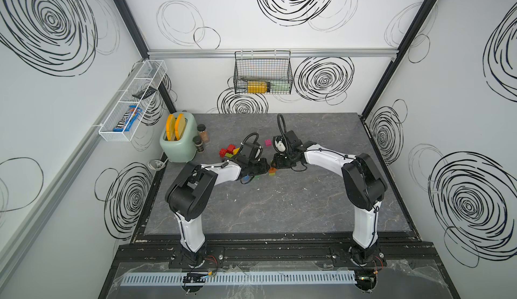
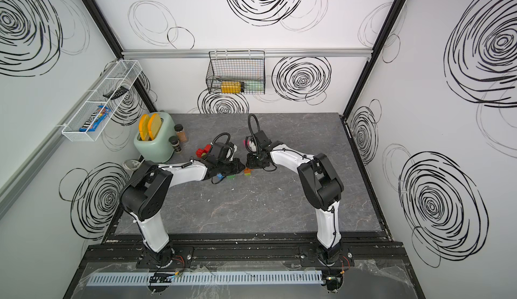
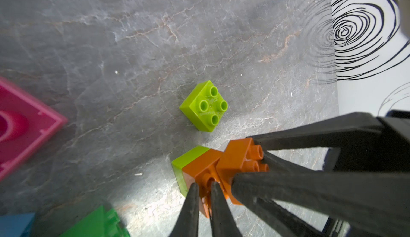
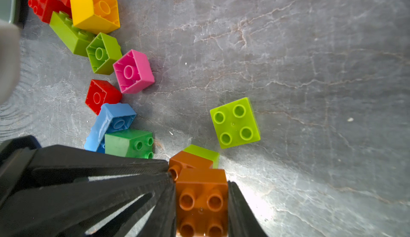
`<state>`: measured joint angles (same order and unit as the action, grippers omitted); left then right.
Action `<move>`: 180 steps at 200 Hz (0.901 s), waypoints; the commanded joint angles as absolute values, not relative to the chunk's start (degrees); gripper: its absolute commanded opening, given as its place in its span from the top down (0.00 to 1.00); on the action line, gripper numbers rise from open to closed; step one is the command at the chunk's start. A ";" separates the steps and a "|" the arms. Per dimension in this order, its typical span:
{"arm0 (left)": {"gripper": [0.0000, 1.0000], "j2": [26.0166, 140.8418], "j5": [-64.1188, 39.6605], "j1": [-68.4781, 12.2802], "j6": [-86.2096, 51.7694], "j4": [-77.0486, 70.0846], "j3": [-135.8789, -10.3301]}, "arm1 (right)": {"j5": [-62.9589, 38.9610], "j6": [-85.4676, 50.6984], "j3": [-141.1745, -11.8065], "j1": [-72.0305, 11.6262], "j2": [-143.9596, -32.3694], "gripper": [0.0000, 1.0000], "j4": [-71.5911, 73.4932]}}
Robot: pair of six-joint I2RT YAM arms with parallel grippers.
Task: Assemble the number 4 with lego
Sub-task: Assemble the lego brick with the lego brick.
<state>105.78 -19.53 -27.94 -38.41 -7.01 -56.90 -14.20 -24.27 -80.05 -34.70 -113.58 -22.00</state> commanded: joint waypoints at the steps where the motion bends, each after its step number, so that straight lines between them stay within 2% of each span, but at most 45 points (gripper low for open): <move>1: 0.87 107.51 -19.51 -28.57 -39.11 -7.70 -54.64 | -16.46 -26.22 -77.87 -38.23 -120.10 1.00 -24.13; 95: 0.88 107.14 -22.45 -28.45 -41.64 -11.64 -49.45 | -6.28 -30.77 -79.94 -42.45 -124.16 1.00 -28.34; 147: 0.88 106.96 -23.84 -28.39 -42.45 -13.05 -48.10 | -14.30 -35.93 -78.75 -41.83 -121.23 1.00 -21.67; 180: 0.88 106.58 -24.34 -28.44 -42.58 -13.51 -47.72 | -12.97 -36.40 -78.43 -41.84 -120.69 1.00 -21.24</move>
<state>104.79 -19.90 -26.63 -41.54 -18.76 -50.13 -5.63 -33.78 -81.97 -38.59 -114.63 -21.56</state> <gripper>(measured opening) 0.123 0.346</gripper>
